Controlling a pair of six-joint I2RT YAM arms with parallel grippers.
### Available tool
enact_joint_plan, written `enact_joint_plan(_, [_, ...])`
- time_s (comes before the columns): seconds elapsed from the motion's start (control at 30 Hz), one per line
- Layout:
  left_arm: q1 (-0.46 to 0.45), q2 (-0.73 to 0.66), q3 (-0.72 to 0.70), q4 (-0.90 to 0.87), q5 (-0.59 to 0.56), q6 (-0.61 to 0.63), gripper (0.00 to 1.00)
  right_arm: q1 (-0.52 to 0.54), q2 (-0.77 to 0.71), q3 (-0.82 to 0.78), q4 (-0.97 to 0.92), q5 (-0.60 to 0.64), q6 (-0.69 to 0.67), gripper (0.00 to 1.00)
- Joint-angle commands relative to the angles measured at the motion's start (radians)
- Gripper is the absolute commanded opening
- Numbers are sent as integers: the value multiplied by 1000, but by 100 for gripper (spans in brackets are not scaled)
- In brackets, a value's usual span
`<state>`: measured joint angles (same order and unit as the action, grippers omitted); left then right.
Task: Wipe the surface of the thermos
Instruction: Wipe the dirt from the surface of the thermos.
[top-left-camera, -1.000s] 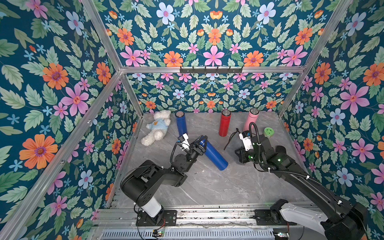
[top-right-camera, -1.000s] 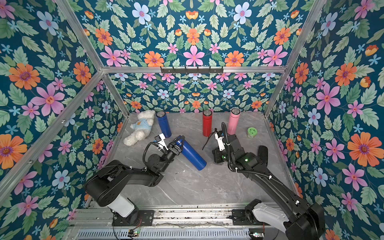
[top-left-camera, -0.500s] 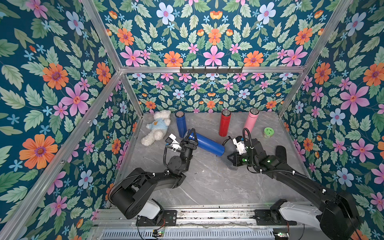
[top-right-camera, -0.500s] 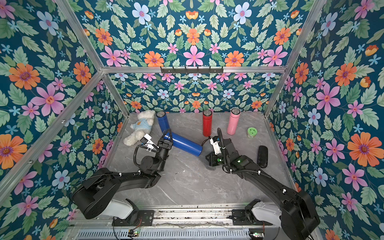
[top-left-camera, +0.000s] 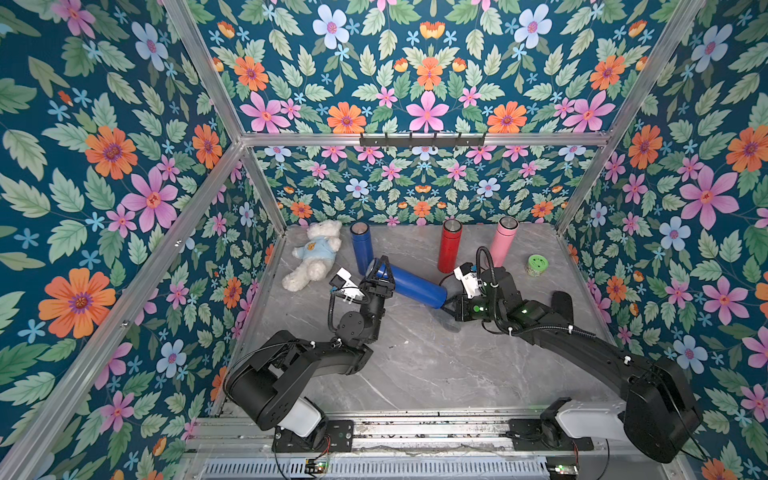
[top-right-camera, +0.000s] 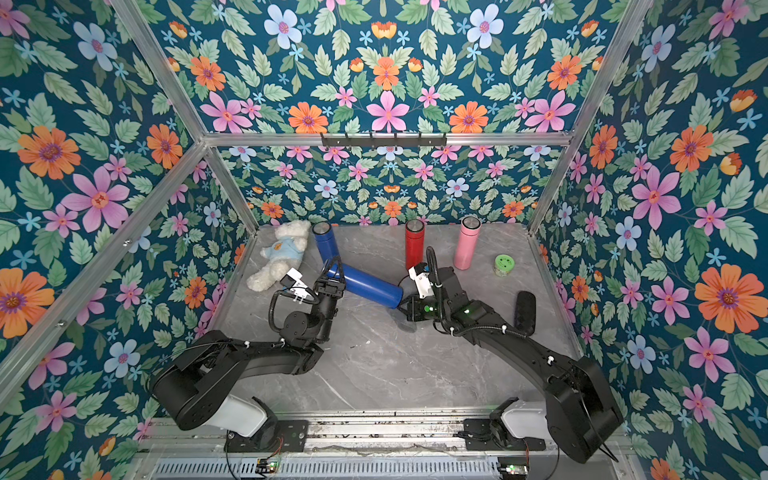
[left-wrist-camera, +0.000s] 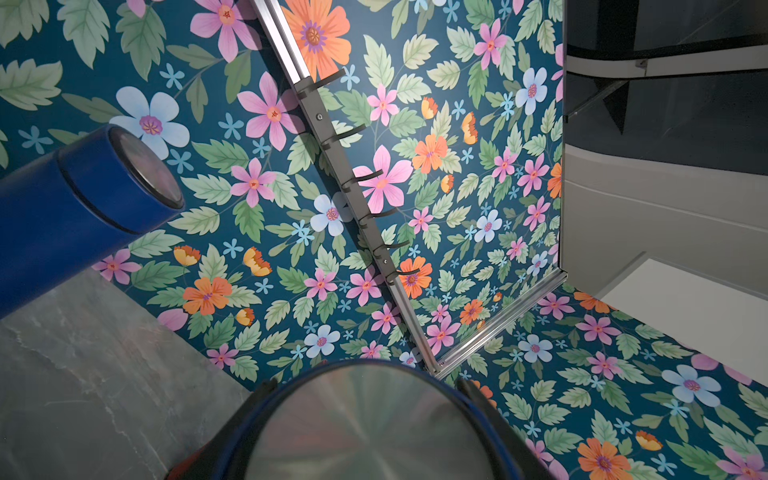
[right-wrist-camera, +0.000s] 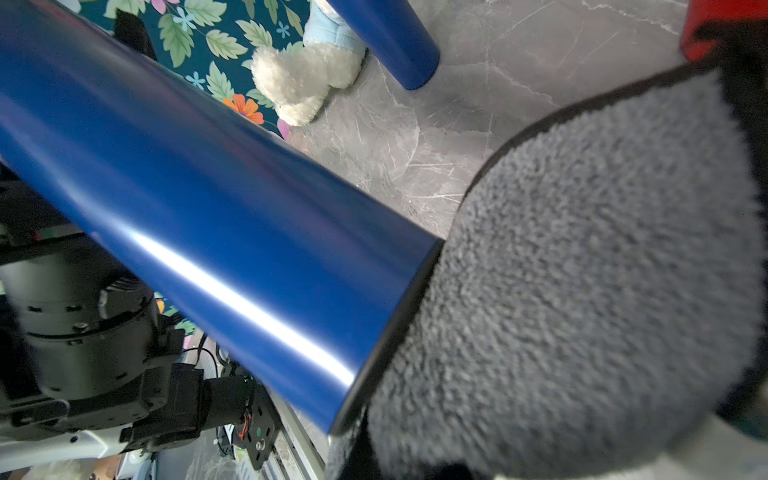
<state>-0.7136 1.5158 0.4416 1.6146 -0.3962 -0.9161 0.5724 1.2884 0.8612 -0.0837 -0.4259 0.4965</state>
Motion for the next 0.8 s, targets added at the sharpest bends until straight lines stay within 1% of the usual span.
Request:
enact_joint_plan(0.0, [-2, 21, -4, 107, 56, 65, 0, 4, -41, 17, 134, -105, 26, 0])
enact_joint_plan(0.2, [-2, 49, -5, 107, 74, 43, 0, 3, -110, 18, 73, -85, 24, 0])
enact_joint_plan(0.33, [-4, 45, 15, 106, 109, 11, 0, -2, -86, 9, 66, -70, 14, 0])
enact_joint_plan(0.4, [-4, 27, 17, 107, 112, 15, 0, -2, -68, -4, 76, -60, 10, 0])
enact_joint_plan(0.5, [-2, -20, -7, 107, 79, 47, 0, -2, -77, -39, 82, -35, 10, 0])
enact_joint_plan(0.63, [-2, -90, -57, 107, 23, 95, 0, -4, -151, -74, 7, 38, 4, 0])
enact_joint_plan(0.77, [-1, -135, -91, 107, -31, 78, 0, -6, -212, -101, -39, 79, 4, 0])
